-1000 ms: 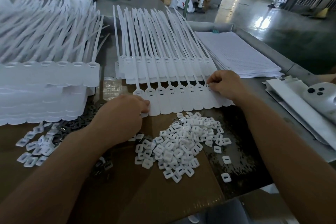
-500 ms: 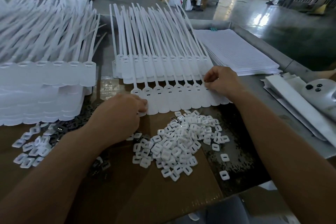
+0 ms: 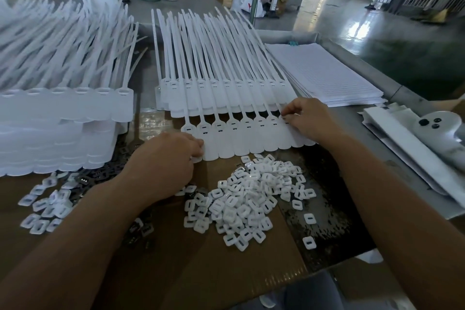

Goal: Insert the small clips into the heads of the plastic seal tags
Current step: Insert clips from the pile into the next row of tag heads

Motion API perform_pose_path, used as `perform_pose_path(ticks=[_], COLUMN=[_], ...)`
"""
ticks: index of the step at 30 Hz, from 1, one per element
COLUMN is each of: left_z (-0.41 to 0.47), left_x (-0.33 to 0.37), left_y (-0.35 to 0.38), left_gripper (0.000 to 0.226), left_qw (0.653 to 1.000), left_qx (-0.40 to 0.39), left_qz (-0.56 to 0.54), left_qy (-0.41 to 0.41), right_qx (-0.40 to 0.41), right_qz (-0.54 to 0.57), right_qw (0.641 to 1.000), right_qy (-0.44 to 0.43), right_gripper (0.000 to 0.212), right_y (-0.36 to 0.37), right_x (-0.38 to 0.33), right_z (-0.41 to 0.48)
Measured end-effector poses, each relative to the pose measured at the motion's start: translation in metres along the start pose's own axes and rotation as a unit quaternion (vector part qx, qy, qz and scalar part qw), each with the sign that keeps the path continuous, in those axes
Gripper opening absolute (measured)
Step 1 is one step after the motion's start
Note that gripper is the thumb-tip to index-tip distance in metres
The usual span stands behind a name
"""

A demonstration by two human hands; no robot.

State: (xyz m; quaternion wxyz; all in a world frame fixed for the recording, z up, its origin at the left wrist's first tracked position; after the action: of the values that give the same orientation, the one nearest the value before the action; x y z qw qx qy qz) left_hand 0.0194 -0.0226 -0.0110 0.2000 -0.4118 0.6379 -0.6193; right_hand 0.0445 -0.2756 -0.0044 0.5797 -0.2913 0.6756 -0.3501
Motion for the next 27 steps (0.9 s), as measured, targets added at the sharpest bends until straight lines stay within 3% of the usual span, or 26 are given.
perform_pose_path(ticks=[4,8,13,27], left_z=[0.000,0.001,0.002,0.003], left_x=[0.000,-0.001,-0.001,0.000], left_y=[-0.001,-0.002,-0.002,-0.004], left_gripper=[0.045,0.047,0.047,0.043], left_qw=[1.000,1.000,1.000,1.000], left_qx=[0.004,0.007,0.009,0.003], left_qz=[-0.006,-0.017,-0.014,-0.006], left_qy=[0.003,0.001,0.002,0.011], right_qx=[-0.009,-0.125,-0.228,-0.220], right_qz=[0.008,0.013,0.009,0.026], right_qw=[0.999,0.987,0.968,0.971], right_qy=[-0.040,-0.097,-0.105,-0.090], right_gripper=[0.009,0.014,0.020,0.022], right_y=[-0.006,0.001,0.012,0.011], right_x=[-0.012,-0.023,-0.017,-0.011], right_z=[-0.030,-0.059,-0.075,-0.071])
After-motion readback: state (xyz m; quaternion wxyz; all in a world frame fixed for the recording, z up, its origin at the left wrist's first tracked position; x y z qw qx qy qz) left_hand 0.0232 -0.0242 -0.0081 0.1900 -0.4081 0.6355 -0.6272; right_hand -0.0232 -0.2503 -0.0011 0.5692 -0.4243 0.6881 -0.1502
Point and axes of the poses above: each hand's wrist, its own z-axis towards the middle knuckle, its own y-axis out of the palm, x = y × z, the point moved 6 cm from there along z, towards the middle knuckle, and after that the axes turned 14 degrees about -x, right-handed, at the moved point
